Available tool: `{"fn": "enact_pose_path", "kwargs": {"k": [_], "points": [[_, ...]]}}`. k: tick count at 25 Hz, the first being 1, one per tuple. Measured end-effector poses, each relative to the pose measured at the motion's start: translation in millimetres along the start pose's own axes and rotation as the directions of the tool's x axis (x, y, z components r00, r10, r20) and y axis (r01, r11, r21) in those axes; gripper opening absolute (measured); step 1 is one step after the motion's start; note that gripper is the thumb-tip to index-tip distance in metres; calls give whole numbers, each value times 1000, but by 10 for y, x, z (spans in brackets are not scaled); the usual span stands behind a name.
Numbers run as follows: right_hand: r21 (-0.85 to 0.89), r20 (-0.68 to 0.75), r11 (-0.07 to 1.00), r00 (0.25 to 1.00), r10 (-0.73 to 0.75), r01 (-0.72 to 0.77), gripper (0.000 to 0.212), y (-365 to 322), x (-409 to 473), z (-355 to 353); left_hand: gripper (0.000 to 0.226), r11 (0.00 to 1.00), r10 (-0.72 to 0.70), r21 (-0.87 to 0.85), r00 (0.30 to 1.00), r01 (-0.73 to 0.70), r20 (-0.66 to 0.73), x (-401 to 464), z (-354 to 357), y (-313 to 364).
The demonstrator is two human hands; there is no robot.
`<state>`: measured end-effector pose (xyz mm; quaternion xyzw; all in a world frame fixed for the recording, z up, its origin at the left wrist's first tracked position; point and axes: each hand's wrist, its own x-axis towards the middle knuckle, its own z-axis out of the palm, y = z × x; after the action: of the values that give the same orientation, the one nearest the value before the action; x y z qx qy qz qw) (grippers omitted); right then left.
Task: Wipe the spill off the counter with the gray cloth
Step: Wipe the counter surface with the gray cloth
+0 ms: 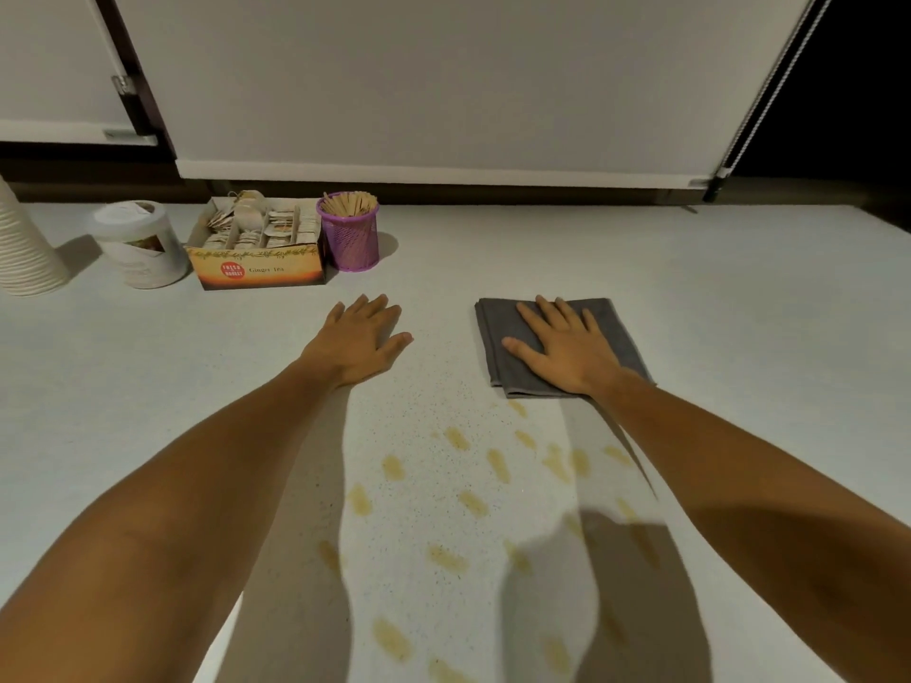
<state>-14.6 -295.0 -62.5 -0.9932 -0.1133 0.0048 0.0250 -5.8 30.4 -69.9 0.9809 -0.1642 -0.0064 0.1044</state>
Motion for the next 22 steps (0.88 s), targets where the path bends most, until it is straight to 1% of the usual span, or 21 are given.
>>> {"fn": "enact_pose_path", "kwargs": {"k": [3,5,8,11,13,17,20,22], "points": [[10,0,999,999,33,-33,83,-113,-505,12,73,1000,9,-9,1000,-9,7,-139,1,28],[14,9,998,998,56,-56,83,-183,-798,11,76,1000,-14,-10,1000,14,13,-269,8,49],[15,21,999,999,50,-50,89,-259,-1165,-4,72,999,-48,0,998,48,52,-522,10,82],[31,3,999,1000,9,-9,101,-274,-1555,-18,68,999,-36,13,996,35,79,-827,-3,103],[34,0,999,1000,-30,30,103,-270,-1824,-22,68,998,-55,3,996,55,64,-1036,-10,126],[52,-17,992,993,-118,119,95,-249,-2410,-15,80,994,-102,-35,994,103,43,-1416,-20,264],[128,-39,975,983,-180,183,90,-210,-2882,-29,73,977,-171,-116,983,177,61,-1708,-66,310],[125,-23,965,973,-229,230,88,-210,-3163,-56,67,959,-241,-138,969,247,59,-1920,-112,210]]}}
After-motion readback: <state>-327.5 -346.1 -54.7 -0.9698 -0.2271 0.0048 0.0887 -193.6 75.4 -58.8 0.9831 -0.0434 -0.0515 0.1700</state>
